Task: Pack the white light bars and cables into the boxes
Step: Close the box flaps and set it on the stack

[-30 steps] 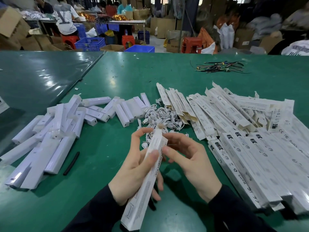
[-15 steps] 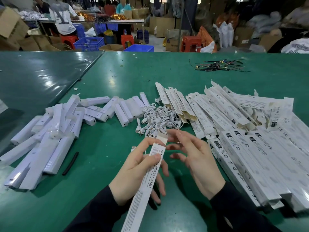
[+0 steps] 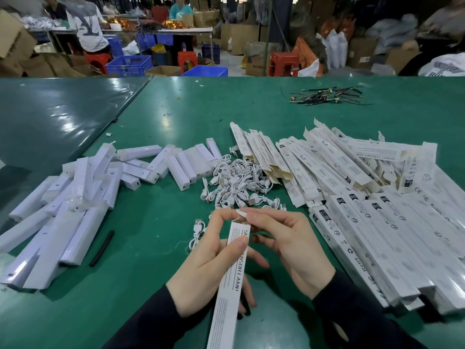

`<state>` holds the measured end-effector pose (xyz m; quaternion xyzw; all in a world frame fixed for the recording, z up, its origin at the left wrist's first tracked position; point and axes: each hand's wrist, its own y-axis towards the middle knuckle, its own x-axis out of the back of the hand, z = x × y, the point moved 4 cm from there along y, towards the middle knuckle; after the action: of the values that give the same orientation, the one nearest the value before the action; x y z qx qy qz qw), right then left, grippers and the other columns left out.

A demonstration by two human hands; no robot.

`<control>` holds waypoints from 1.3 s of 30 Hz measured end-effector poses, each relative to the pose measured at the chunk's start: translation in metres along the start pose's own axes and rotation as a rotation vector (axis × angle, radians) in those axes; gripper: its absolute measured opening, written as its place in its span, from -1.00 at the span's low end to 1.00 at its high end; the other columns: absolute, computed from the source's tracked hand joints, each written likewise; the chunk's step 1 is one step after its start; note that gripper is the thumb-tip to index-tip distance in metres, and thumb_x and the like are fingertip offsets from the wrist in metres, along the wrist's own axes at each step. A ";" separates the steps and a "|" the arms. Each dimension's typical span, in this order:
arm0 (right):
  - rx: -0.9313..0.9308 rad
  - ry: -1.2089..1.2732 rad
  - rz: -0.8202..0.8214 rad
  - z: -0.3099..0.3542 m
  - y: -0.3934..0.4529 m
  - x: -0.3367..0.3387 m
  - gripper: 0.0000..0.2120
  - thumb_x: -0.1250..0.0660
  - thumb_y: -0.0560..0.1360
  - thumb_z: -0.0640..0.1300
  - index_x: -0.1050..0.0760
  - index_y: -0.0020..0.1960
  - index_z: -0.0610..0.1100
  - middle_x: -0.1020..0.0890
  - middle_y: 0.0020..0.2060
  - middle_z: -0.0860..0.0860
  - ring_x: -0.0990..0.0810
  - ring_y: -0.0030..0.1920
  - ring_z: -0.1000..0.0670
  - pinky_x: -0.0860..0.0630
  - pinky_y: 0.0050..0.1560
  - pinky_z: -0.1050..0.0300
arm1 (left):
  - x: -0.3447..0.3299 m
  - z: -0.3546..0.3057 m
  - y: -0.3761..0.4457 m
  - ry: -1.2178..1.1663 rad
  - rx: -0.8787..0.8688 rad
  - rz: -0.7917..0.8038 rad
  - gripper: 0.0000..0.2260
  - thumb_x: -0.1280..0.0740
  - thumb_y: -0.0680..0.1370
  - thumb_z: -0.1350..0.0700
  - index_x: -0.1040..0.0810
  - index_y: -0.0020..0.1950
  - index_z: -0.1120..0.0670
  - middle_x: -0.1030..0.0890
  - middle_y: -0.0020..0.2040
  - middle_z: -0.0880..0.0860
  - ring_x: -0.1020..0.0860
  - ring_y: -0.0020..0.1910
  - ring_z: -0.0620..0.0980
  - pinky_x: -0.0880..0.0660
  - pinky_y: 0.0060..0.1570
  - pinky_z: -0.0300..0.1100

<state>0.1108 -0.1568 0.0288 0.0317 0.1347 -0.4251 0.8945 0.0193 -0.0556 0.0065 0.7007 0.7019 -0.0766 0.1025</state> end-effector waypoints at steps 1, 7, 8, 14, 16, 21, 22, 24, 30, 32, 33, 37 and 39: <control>-0.004 -0.005 -0.001 0.000 0.000 0.001 -0.85 -0.43 0.41 -0.18 -0.72 -0.05 -0.16 -0.73 -0.13 -0.15 -0.66 -0.17 0.02 -0.58 -0.14 0.20 | 0.000 0.000 0.000 0.004 0.001 0.003 -0.77 -0.29 0.56 -0.09 -0.31 0.15 -0.16 -0.63 0.00 0.31 -0.61 -0.42 0.22 -0.58 -0.47 0.03; -0.039 0.031 0.017 -0.003 0.001 0.000 -0.87 -0.44 0.40 -0.21 -0.72 -0.11 -0.23 -0.72 -0.20 -0.14 -0.62 -0.24 0.00 -0.56 -0.22 0.23 | 0.007 -0.005 0.003 0.077 -0.031 -0.046 -0.84 -0.33 0.56 -0.02 -0.44 0.08 -0.02 -0.64 0.01 0.26 -0.58 -0.51 0.17 -0.56 -0.55 -0.03; -0.035 0.038 0.024 -0.003 0.000 -0.001 -0.84 -0.46 0.36 -0.18 -0.72 -0.12 -0.23 -0.71 -0.22 -0.15 -0.59 -0.26 -0.04 -0.56 -0.23 0.23 | 0.008 -0.005 0.003 0.088 -0.043 -0.067 -0.82 -0.34 0.55 -0.02 -0.45 0.08 0.01 -0.63 0.01 0.24 -0.58 -0.51 0.18 -0.56 -0.56 -0.03; -0.055 0.029 0.004 -0.005 0.002 0.003 -0.90 -0.42 0.43 -0.29 -0.72 -0.13 -0.24 -0.72 -0.21 -0.16 -0.63 -0.26 0.02 -0.58 -0.20 0.25 | 0.010 -0.002 0.004 0.062 -0.016 -0.122 -0.81 -0.34 0.54 0.04 -0.34 0.00 -0.13 -0.63 -0.03 0.21 -0.55 -0.52 0.19 -0.54 -0.56 -0.03; -0.062 0.032 0.009 -0.006 0.002 0.002 -0.90 -0.41 0.43 -0.31 -0.71 -0.14 -0.25 -0.71 -0.24 -0.15 -0.59 -0.28 -0.01 -0.57 -0.25 0.24 | 0.011 -0.002 0.004 0.048 -0.009 -0.132 -0.80 -0.34 0.52 0.06 -0.31 -0.02 -0.14 -0.64 -0.06 0.19 -0.53 -0.55 0.17 -0.53 -0.59 -0.05; -0.069 0.005 0.004 -0.011 0.002 0.002 -0.90 -0.40 0.46 -0.31 -0.71 -0.10 -0.26 -0.71 -0.22 -0.16 -0.60 -0.27 -0.01 -0.53 -0.28 0.21 | 0.013 -0.002 0.003 0.075 -0.004 -0.141 -0.76 -0.33 0.53 0.06 -0.30 0.06 -0.16 -0.59 -0.27 0.03 -0.51 -0.57 0.16 -0.51 -0.60 -0.04; -0.064 -0.013 0.004 -0.012 0.002 0.002 -0.89 -0.41 0.46 -0.30 -0.71 -0.09 -0.24 -0.72 -0.20 -0.15 -0.62 -0.23 -0.01 -0.55 -0.22 0.20 | 0.014 -0.002 0.003 0.080 -0.003 -0.139 -0.74 -0.33 0.53 0.06 -0.29 0.09 -0.15 -0.58 -0.29 0.02 -0.51 -0.58 0.15 -0.51 -0.60 -0.05; -0.050 -0.056 0.009 -0.014 0.002 0.002 -0.89 -0.42 0.47 -0.26 -0.71 -0.06 -0.20 -0.73 -0.15 -0.12 -0.66 -0.17 0.02 -0.56 -0.10 0.19 | 0.015 -0.002 0.004 0.094 0.000 -0.135 -0.72 -0.33 0.54 0.05 -0.28 0.14 -0.14 -0.57 -0.31 0.02 -0.51 -0.58 0.15 -0.51 -0.60 -0.06; -0.056 -0.037 0.025 -0.020 0.001 0.001 -0.87 -0.41 0.48 -0.21 -0.71 -0.02 -0.19 -0.73 -0.15 -0.07 -0.65 -0.20 0.09 -0.51 -0.20 0.30 | 0.017 0.000 0.004 0.145 0.006 -0.119 -0.66 -0.37 0.50 -0.05 -0.31 0.19 -0.18 -0.55 -0.31 0.03 -0.48 -0.58 0.07 -0.45 -0.55 -0.20; -0.055 -0.035 0.062 -0.021 0.001 -0.001 -0.85 -0.36 0.53 -0.22 -0.69 0.02 -0.21 -0.73 -0.05 -0.03 -0.67 -0.12 0.11 -0.53 -0.17 0.32 | 0.017 0.000 0.005 0.101 0.025 -0.110 -0.63 -0.37 0.50 -0.06 -0.30 0.22 -0.16 -0.55 -0.36 0.10 -0.49 -0.60 0.11 -0.47 -0.57 -0.16; -0.047 -0.043 0.087 -0.020 0.001 -0.002 -0.83 -0.32 0.55 -0.22 -0.68 0.03 -0.22 -0.72 0.01 0.00 -0.68 -0.03 0.11 -0.55 -0.08 0.30 | 0.018 -0.001 0.005 0.088 0.029 -0.107 -0.64 -0.35 0.52 -0.05 -0.29 0.24 -0.15 -0.54 -0.41 0.18 -0.49 -0.62 0.11 -0.46 -0.59 -0.17; -0.036 -0.028 0.169 -0.018 0.000 -0.007 -0.72 -0.30 0.52 -0.10 -0.64 0.16 -0.18 -0.66 0.17 0.02 -0.60 0.23 0.02 -0.45 0.31 0.09 | 0.018 -0.004 0.004 0.026 0.038 -0.108 -0.63 -0.27 0.53 -0.01 -0.27 0.31 -0.17 -0.47 -0.50 0.30 -0.46 -0.66 0.08 -0.43 -0.61 -0.22; -0.054 -0.005 0.184 -0.018 0.000 -0.007 -0.66 -0.31 0.47 -0.04 -0.64 0.18 -0.13 -0.67 0.16 0.02 -0.60 0.22 0.04 -0.46 0.30 0.13 | 0.016 -0.005 0.003 0.028 0.035 -0.098 -0.60 -0.26 0.53 -0.01 -0.26 0.35 -0.18 -0.46 -0.51 0.28 -0.46 -0.66 0.07 -0.44 -0.61 -0.22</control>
<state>0.1021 -0.1483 0.0131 0.0186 0.1404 -0.3376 0.9306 0.0226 -0.0385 0.0074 0.6681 0.7353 -0.0841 0.0765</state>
